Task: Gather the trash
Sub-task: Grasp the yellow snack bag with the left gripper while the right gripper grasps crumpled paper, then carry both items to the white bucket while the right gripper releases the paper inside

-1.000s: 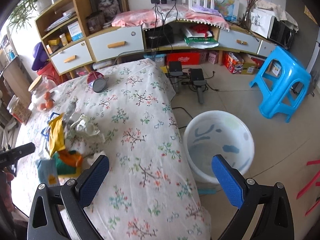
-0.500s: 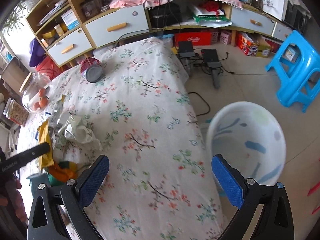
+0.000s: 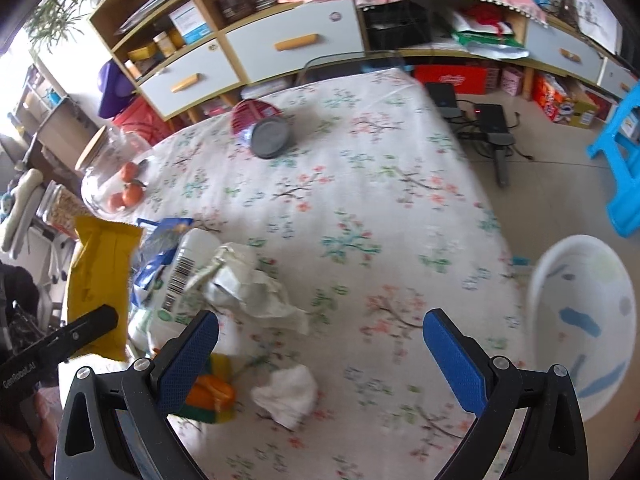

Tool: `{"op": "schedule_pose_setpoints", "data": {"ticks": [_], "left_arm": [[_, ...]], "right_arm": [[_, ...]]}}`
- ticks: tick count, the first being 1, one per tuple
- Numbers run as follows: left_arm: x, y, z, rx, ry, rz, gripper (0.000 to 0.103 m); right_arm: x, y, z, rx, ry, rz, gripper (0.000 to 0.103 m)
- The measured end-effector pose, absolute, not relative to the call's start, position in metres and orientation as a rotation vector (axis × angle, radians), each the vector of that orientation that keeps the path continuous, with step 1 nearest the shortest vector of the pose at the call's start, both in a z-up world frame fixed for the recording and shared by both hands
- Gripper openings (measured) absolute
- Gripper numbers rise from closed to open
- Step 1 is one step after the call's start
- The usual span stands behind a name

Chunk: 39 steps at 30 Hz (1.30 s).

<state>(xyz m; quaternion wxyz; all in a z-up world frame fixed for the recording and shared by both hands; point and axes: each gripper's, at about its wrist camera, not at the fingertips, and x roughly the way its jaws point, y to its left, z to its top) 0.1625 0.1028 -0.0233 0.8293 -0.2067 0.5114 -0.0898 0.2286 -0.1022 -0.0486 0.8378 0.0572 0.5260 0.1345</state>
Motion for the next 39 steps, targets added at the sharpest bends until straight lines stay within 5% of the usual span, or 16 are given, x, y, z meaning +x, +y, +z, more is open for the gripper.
{"op": "schedule_pose_setpoints", "data": {"ticks": [9,13,20,39], "left_arm": [[0.153,0.114,-0.018,-0.360,1.044,-0.152,0.012],[0.153,0.119,-0.020,-0.357,1.044,-0.143,0.012],[0.146,0.119,-0.017,-0.341,1.030,-0.135,0.012],[0.141,0.073,0.000,-0.255,0.960,-0.196,0.011]], "right_arm": [[0.240,-0.067,-0.064,0.145,1.136,0.372,0.090],[0.244,-0.057,-0.074,0.147,1.160,0.400,0.073],[0.247,-0.052,-0.080,0.103,1.152,0.405,0.027],[0.210,-0.179,-0.017,0.182,0.994,0.276,0.019]]}}
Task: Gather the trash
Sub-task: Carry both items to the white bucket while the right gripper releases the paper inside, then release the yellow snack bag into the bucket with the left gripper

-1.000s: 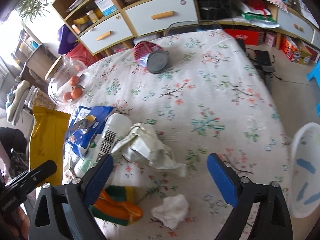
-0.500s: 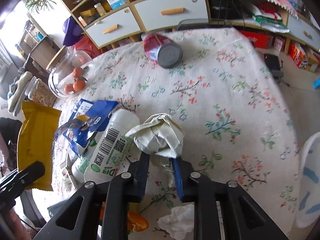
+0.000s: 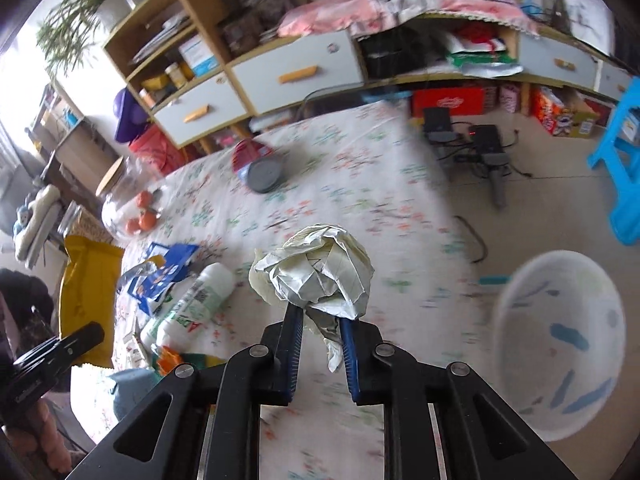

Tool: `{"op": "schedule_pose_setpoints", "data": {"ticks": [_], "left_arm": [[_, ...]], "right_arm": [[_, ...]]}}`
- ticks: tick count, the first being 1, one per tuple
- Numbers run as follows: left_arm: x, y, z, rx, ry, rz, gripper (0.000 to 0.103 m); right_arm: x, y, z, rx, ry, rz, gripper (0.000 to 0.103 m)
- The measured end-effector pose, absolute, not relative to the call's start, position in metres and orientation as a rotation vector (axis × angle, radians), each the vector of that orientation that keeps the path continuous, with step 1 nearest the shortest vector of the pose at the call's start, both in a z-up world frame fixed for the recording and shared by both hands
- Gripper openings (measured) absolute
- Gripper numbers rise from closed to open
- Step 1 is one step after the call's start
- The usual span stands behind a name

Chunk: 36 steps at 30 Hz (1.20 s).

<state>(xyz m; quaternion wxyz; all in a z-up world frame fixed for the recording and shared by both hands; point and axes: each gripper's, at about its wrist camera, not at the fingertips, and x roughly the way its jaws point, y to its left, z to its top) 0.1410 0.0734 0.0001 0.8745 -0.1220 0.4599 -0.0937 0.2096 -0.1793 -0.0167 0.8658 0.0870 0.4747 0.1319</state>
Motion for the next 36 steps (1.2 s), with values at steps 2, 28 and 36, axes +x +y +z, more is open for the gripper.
{"op": "schedule_pose_setpoints", "data": {"ticks": [2,28,36], "left_arm": [[0.142,0.062,0.001,-0.250,0.960,-0.220,0.011],[0.182,-0.152,-0.032,-0.135,1.092,-0.584,0.011],[0.188,-0.195,-0.047,-0.097,1.131,-0.648,0.011]], "right_arm": [[0.203,-0.205,-0.014,0.197,0.990,0.235,0.019],[0.154,-0.409,-0.038,0.450,1.038,-0.074,0.065],[0.137,-0.436,-0.039,0.486,1.040,-0.122,0.066]]}}
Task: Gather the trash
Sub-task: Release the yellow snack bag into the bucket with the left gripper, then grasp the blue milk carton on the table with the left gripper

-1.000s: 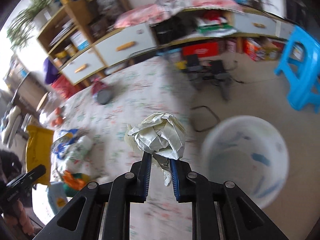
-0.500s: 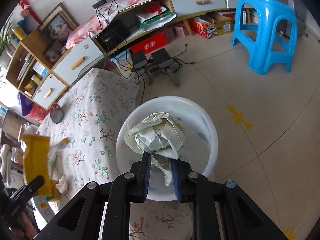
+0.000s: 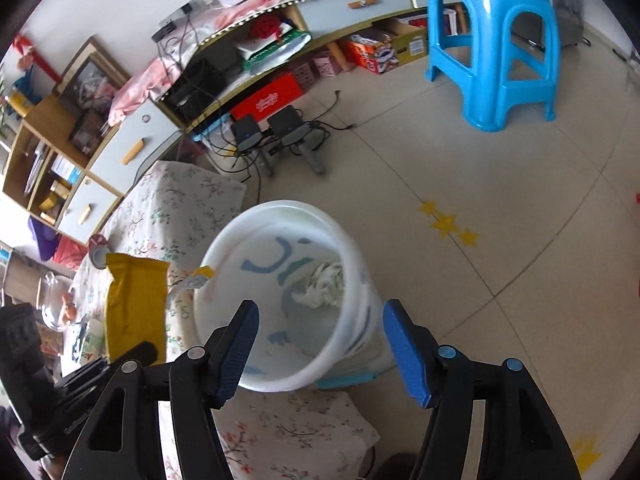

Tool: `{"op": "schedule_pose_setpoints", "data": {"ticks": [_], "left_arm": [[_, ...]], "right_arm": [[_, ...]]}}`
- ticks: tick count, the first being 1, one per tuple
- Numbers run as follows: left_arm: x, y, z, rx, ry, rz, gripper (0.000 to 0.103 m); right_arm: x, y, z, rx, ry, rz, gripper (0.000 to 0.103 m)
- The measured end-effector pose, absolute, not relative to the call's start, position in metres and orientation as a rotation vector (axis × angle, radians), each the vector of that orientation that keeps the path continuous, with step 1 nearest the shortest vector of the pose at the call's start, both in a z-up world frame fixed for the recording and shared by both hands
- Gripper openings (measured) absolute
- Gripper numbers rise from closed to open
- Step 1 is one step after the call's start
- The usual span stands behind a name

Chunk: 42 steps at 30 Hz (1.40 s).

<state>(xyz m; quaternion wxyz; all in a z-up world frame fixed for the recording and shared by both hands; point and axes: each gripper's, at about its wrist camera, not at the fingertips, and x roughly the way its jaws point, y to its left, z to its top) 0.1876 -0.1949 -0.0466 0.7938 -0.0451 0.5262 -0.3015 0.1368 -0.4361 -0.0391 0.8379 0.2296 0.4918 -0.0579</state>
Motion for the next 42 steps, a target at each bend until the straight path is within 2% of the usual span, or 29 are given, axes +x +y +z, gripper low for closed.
{"op": "schedule_pose_setpoints", "data": {"ticks": [6,8,9,10,23,27,36,42], "left_arm": [[0.188,-0.216,-0.052,-0.056,1.126,-0.648,0.012],[0.191,-0.218,-0.053,-0.038,1.132,-0.620,0.037],[0.191,-0.218,-0.053,-0.034,1.132,-0.597,0.066],[0.190,-0.216,-0.051,-0.035,1.119,-0.574,0.077],[0.172,-0.169,-0.032,0.019,1.071,-0.421,0.086],[0.162,-0.135,-0.017,0.028,1.027,-0.363,0.097],[0.140,-0.054,-0.003,0.019,0.969,-0.214,0.099],[0.125,-0.007,0.001,-0.025,0.969,-0.148,0.100]], "right_arm": [[0.130,-0.447,-0.038,0.490,1.032,-0.135,0.066],[0.129,-0.445,-0.036,0.475,1.030,-0.138,0.066],[0.129,-0.445,-0.036,0.468,1.029,-0.140,0.066],[0.130,-0.445,-0.036,0.462,1.027,-0.141,0.066],[0.125,-0.432,-0.024,0.416,1.001,-0.132,0.073],[0.126,-0.415,-0.018,0.361,0.997,-0.135,0.075],[0.130,-0.364,-0.004,0.283,0.976,-0.115,0.082],[0.136,-0.322,-0.002,0.247,0.981,-0.064,0.083]]}}
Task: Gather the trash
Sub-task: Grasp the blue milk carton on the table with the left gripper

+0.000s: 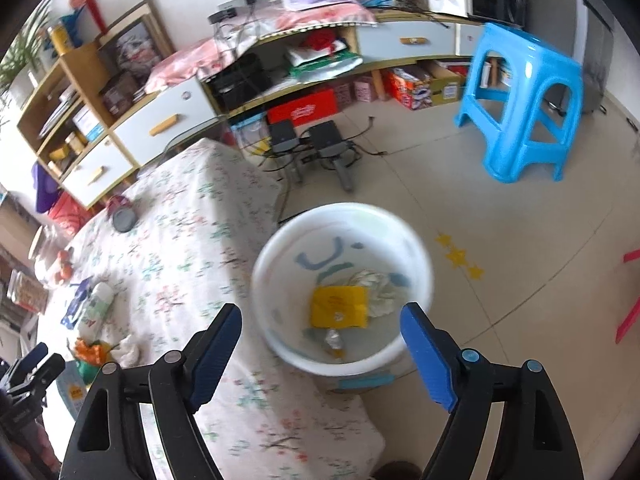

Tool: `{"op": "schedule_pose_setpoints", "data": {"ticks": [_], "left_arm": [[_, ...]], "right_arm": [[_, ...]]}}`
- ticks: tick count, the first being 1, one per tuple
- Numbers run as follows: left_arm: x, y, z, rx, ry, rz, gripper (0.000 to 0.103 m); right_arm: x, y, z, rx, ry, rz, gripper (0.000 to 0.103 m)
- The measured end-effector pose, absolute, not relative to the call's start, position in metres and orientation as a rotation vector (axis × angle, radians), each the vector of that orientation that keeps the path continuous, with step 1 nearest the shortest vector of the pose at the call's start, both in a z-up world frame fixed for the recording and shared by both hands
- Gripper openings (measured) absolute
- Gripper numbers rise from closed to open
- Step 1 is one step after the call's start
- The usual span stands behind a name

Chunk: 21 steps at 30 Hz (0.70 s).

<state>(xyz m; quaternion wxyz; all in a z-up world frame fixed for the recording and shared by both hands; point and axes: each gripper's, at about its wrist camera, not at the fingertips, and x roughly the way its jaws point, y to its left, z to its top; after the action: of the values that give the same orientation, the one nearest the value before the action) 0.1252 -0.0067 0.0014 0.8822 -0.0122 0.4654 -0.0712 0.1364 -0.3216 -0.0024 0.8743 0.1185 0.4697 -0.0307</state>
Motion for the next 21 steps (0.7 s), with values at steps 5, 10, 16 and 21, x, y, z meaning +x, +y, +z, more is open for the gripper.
{"op": "schedule_pose_setpoints", "data": {"ticks": [5,10,16,21], "left_arm": [[0.112,0.035,0.005,-0.070,0.972,-0.106,0.100],[0.097,0.072,0.000,-0.111,1.003,-0.088,0.100],[0.082,0.110,-0.015,-0.157,1.050,-0.070,0.100],[0.075,0.124,-0.030,-0.231,1.096,-0.100,0.100]], "right_arm": [[0.142,-0.276,-0.004,0.192,0.985,-0.003,0.083],[0.147,-0.232,-0.008,0.146,0.997,0.060,0.084],[0.150,-0.191,-0.015,0.099,1.023,0.118,0.084],[0.152,-0.168,-0.022,0.048,1.037,0.144,0.084]]}}
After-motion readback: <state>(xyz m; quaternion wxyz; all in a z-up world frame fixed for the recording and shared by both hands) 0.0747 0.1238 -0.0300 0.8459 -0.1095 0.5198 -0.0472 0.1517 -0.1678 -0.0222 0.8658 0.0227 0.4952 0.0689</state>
